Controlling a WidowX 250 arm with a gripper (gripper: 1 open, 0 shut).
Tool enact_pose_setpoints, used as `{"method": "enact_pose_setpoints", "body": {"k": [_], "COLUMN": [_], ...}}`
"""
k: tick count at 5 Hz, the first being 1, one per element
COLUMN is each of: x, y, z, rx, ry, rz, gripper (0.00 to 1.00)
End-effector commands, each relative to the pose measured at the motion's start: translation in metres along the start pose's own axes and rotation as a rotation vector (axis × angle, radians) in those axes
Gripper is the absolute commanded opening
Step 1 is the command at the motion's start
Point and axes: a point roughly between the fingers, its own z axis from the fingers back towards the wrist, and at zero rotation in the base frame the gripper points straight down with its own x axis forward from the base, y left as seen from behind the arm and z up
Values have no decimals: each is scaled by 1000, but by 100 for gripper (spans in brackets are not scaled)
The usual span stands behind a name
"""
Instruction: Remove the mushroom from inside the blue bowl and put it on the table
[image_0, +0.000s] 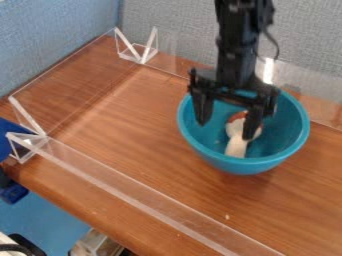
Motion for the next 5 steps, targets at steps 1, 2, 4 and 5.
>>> {"method": "enact_pose_setpoints", "body": {"k": [1, 2, 4, 5], "x": [5, 8, 9, 8], "y": [-5, -6, -4, -2], "z": [-6, -17, -11, 2], "rx": [1, 10, 7, -1], "ry": [-18, -6, -22, -44], "rz": [-5, -6, -12, -13], "gripper": [100, 0, 0, 0]}}
